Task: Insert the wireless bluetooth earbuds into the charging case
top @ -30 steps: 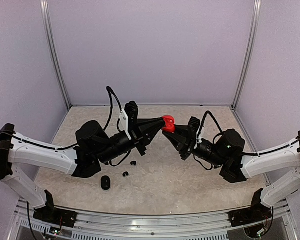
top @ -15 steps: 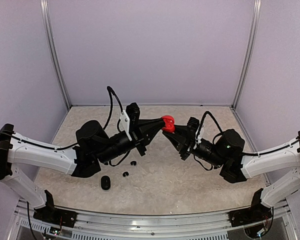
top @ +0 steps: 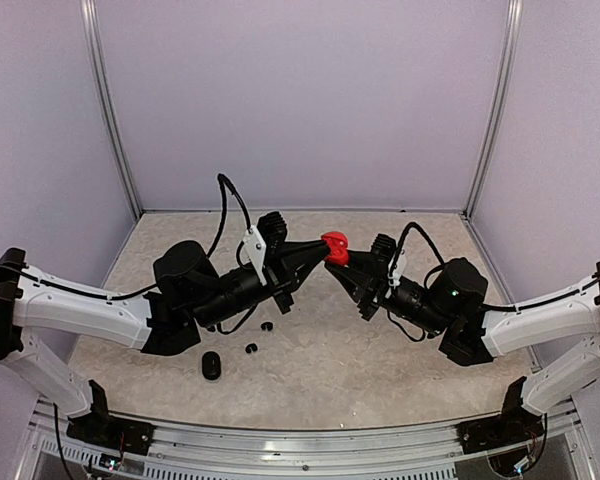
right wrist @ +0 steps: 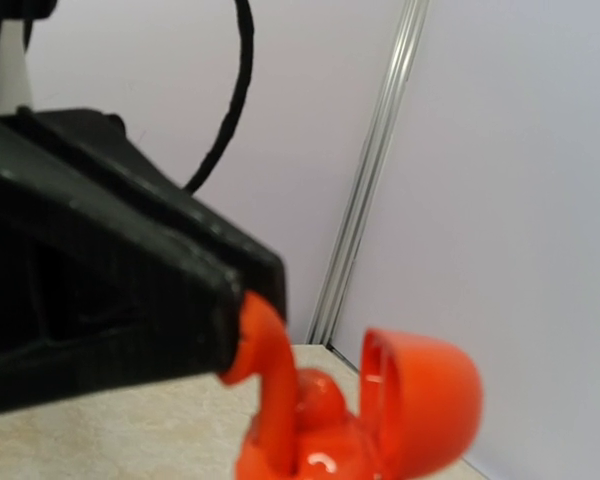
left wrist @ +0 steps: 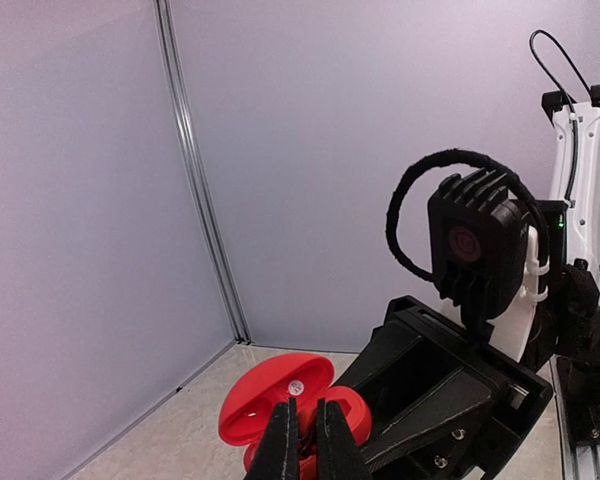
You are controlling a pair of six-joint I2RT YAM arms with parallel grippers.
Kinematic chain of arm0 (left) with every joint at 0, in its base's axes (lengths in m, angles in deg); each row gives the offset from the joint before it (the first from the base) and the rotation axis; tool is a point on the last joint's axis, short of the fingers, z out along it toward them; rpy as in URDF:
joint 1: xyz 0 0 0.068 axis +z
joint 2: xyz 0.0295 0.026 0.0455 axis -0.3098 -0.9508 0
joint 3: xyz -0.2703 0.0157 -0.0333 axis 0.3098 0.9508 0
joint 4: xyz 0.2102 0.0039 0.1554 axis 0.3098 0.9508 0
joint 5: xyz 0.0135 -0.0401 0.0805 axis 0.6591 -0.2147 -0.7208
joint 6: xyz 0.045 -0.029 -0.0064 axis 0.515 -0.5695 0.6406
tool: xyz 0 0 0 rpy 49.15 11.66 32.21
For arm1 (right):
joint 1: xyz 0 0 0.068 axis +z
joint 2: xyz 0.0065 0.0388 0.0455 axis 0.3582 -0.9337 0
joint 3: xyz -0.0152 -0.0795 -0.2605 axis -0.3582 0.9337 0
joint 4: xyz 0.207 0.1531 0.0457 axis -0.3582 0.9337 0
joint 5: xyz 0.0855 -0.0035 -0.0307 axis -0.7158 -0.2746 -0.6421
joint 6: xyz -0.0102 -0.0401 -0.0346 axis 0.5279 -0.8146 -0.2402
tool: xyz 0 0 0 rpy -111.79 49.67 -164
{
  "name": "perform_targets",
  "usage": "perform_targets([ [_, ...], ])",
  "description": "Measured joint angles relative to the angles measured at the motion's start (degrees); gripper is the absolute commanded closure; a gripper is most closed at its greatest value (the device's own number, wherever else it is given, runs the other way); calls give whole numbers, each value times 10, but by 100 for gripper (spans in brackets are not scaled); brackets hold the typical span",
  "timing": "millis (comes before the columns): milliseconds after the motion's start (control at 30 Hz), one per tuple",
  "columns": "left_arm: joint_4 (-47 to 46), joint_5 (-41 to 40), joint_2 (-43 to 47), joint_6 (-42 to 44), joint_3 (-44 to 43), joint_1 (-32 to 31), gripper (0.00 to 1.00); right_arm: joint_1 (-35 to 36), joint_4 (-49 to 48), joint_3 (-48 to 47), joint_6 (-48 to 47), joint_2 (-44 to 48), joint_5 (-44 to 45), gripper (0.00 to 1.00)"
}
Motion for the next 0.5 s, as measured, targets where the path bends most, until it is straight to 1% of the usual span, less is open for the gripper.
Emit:
perform_targets([
  [233, 19, -1, -2, 9, -9, -3, 99, 0, 2, -2, 0, 0, -1, 91],
  [400, 32, -4, -6, 17, -15, -5, 91, 0, 2, -2, 0, 0, 1, 91],
  [500, 37, -5, -6, 19, -18, -5, 84, 0, 2, -2, 1, 2, 2, 91],
])
